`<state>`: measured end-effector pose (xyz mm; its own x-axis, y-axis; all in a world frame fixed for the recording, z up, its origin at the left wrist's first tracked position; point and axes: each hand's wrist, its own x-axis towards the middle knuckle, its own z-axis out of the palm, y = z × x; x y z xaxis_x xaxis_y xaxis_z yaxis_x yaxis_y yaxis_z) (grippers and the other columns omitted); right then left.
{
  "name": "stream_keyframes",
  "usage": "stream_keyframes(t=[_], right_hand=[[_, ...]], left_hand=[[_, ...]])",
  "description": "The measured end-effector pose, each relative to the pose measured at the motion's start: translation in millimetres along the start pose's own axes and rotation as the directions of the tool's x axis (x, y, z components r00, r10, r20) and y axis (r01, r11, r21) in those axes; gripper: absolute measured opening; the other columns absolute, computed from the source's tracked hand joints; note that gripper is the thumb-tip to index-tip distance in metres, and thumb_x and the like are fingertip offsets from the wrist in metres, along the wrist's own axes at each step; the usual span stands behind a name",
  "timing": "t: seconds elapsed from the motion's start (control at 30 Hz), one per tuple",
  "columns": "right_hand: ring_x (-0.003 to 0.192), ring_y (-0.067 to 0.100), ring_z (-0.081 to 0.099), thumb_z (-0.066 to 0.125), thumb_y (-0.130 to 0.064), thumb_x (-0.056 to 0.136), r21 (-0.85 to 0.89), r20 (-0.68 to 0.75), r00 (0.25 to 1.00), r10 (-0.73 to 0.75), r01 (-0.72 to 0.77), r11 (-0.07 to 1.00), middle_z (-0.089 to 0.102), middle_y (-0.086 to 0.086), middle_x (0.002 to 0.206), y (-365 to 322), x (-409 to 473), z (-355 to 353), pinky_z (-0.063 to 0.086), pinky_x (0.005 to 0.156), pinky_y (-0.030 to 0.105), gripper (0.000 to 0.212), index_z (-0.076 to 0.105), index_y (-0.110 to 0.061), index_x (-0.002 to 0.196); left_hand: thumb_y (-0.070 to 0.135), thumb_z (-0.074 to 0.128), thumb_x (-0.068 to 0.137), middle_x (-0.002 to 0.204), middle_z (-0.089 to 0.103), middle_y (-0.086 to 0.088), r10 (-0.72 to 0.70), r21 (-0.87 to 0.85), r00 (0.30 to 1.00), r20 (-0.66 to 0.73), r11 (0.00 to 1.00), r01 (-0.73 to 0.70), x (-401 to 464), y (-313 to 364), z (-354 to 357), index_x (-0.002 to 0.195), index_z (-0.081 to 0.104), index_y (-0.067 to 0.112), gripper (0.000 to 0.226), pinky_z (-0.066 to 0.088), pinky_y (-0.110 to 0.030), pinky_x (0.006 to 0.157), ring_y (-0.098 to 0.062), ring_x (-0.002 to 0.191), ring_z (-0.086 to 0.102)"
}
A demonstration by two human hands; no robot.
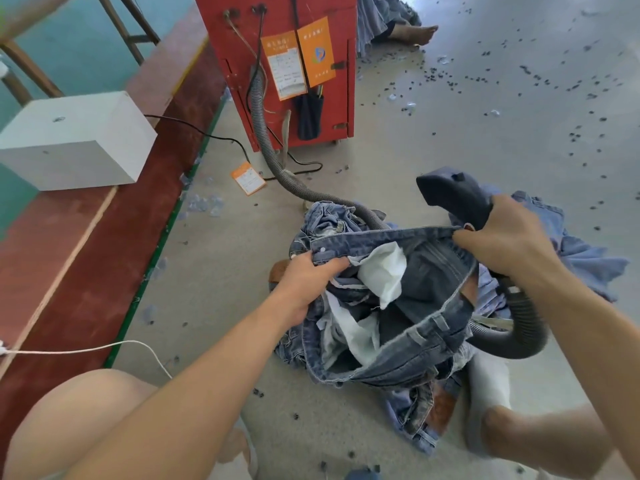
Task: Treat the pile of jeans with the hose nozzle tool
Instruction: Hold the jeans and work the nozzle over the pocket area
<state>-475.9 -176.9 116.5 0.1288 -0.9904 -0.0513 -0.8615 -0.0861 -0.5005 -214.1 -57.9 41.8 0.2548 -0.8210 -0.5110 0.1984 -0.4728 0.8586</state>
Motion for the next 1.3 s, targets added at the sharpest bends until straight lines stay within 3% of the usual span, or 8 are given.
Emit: stream_keyframes(t=[0.1,0.33,0.5,0.63,0.87,1.0,1.13,1.3], right_hand=[[0.058,0.02,0.056,0.078,-0.021,0.083,0.032,0.114,0.993,-0.01,0.007,0.999,0.058,0.006,0.069,-5.6,-3.3,-2.5,0.036,0.05,0.027,0.029,0.055,-0.012,0.099],[0.069,0.031,0.072,0.088,-0.048,0.076,0.378,0.639,0.724,-0.259,-0.003,0.926,0.073,0.012,0.08,-24.4,-49.5,-37.7,0.062,0.067,0.045,0.042,0.064,-0.034,0.108],[0.06,0.034,0.07,0.077,-0.048,0.082,0.335,0.431,0.862,-0.266,0.121,0.934,0.075,0.008,0.072,-39.0,-58.9,-34.3,0.058,0.056,0.049,0.036,0.046,-0.043,0.099],[0.05,0.014,0.069,0.072,-0.056,0.082,0.284,0.25,0.878,-0.408,0.337,0.898,0.072,-0.006,0.065,-36.0,-53.8,-45.9,0.055,0.048,0.027,0.029,0.05,-0.043,0.095],[0.064,0.006,0.063,0.059,-0.076,0.076,0.109,0.452,0.72,-0.526,0.541,0.834,0.065,-0.013,0.075,-37.1,-67.7,-37.1,0.05,0.064,0.022,0.031,0.056,-0.048,0.09],[0.062,0.007,0.062,0.057,-0.066,0.087,0.046,0.376,0.794,-0.477,0.498,0.866,0.063,-0.005,0.069,-50.2,-67.8,-20.1,0.052,0.059,0.033,0.031,0.057,-0.036,0.096],[0.049,0.001,0.061,0.053,-0.069,0.082,0.12,0.212,0.891,-0.401,0.383,0.916,0.066,-0.016,0.062,-46.6,-63.2,-37.1,0.043,0.044,0.014,0.037,0.055,-0.033,0.092],[0.059,0.003,0.062,0.051,-0.078,0.079,-0.039,0.425,0.816,-0.393,0.45,0.892,0.065,-0.008,0.068,-46.8,-68.5,-34.8,0.049,0.052,0.023,0.043,0.056,-0.038,0.093]], left_hand=[[0.023,0.079,0.083,0.106,0.079,-0.011,0.01,-0.071,0.988,0.153,0.998,0.001,-1.5,-2.8,-4.6,0.112,0.072,0.015,0.03,0.062,-0.04,0.082,-0.03,0.099,0.076],[0.001,0.072,0.092,0.104,0.08,0.007,0.288,0.041,0.937,-0.198,0.958,-0.285,2.0,-8.9,-24.3,0.092,0.084,0.04,0.04,0.058,-0.034,0.099,-0.015,0.108,0.073],[-0.005,0.076,0.087,0.101,0.08,0.005,0.416,0.108,0.898,-0.142,0.908,-0.404,-5.8,-5.1,-16.8,0.093,0.084,0.031,0.037,0.058,-0.029,0.092,-0.011,0.103,0.074],[0.0,0.083,0.081,0.093,0.08,0.009,0.494,0.184,0.868,-0.057,0.859,-0.477,-13.0,-1.3,-13.0,0.098,0.083,0.021,0.027,0.056,-0.018,0.08,-0.002,0.086,0.074],[-0.001,0.08,0.084,0.097,0.08,-0.003,0.461,0.177,0.887,-0.007,0.874,-0.453,-19.7,-0.3,-5.6,0.106,0.081,0.005,0.023,0.059,-0.027,0.079,-0.009,0.085,0.074],[0.007,0.081,0.087,0.065,0.065,-0.003,0.418,0.237,0.906,-0.061,0.888,-0.394,-17.3,-1.1,-9.2,0.08,0.073,-0.006,0.017,0.039,-0.021,0.053,-0.001,0.052,0.047],[0.008,0.079,0.09,0.069,0.061,0.008,0.491,0.387,0.871,-0.023,0.808,-0.445,-17.6,2.2,-9.9,0.072,0.074,0.017,0.02,0.041,-0.015,0.064,0.005,0.062,0.052],[0.005,0.081,0.085,0.076,0.063,0.008,0.61,0.554,0.791,0.042,0.645,-0.527,-17.0,0.0,-3.2,0.088,0.083,0.008,0.004,0.04,-0.012,0.069,0.004,0.073,0.057]])
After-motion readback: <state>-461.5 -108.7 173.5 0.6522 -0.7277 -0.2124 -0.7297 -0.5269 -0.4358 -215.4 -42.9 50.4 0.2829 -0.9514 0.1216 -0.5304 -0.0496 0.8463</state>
